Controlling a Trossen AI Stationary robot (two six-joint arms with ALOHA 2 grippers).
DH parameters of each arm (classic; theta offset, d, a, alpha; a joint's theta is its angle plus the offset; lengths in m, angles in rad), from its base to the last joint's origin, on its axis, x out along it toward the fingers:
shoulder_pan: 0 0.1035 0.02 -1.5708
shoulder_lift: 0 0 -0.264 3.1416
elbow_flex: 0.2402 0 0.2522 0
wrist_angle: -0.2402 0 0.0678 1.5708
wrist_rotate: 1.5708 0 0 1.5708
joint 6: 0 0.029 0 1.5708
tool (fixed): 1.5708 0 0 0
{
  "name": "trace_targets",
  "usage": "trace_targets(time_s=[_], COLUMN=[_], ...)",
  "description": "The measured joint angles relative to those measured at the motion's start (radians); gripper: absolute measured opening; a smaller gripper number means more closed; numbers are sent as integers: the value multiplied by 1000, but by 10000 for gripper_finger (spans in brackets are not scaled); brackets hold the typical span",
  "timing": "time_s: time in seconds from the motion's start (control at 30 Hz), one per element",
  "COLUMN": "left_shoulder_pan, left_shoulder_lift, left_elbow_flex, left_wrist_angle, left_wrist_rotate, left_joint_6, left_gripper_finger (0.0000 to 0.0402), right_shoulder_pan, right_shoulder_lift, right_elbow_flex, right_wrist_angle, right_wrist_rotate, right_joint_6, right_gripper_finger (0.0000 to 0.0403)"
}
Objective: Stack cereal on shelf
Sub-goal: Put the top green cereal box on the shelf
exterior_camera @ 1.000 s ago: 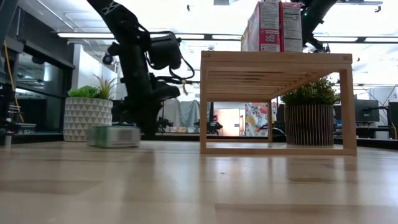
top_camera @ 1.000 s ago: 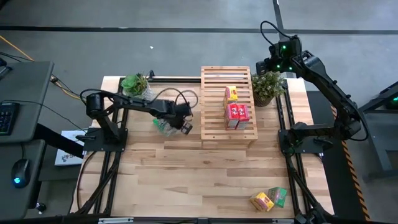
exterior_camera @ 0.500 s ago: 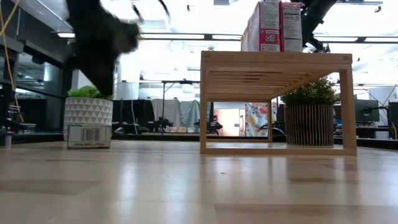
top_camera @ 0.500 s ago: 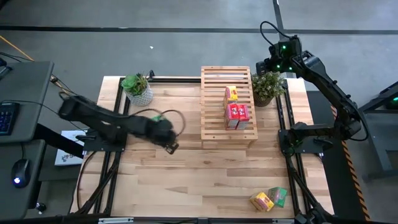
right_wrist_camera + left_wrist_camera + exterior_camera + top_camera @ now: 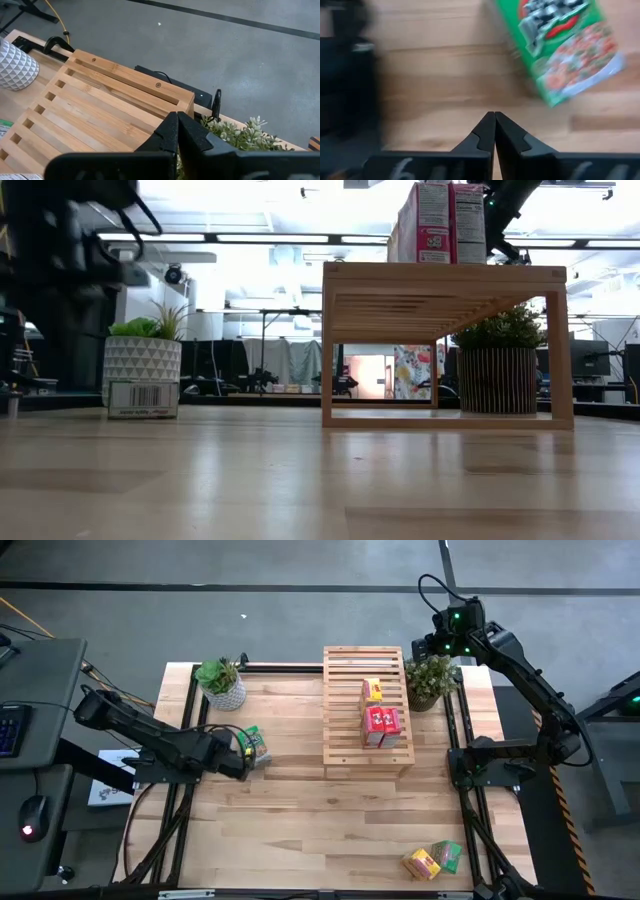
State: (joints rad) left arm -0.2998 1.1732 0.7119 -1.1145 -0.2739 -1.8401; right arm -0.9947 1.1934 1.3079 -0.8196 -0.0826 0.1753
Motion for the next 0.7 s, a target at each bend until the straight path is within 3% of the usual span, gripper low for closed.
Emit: trace_targets(time_s=[0.17, 0.33, 0.7], left_shoulder_pan=[118, 253, 486], left_shoulder_lift=[0, 9, 92], left_elbow_flex=[-99, -102, -94], left_wrist_angle=[103, 168, 385], left_wrist_rotate=[-64, -170, -159], left_joint_6=[-2, 148, 489], left_gripper_finger=[0, 0, 0], right_shoulder_pan=[0, 0, 0], right_shoulder_lift=[0, 0, 0], right_elbow_flex=[0, 0, 0], right_wrist_angle=[0, -6, -8], right_wrist_rotate=[0, 0, 0], right_joint_6=[0, 0, 0], right_gripper_finger=[0, 0, 0])
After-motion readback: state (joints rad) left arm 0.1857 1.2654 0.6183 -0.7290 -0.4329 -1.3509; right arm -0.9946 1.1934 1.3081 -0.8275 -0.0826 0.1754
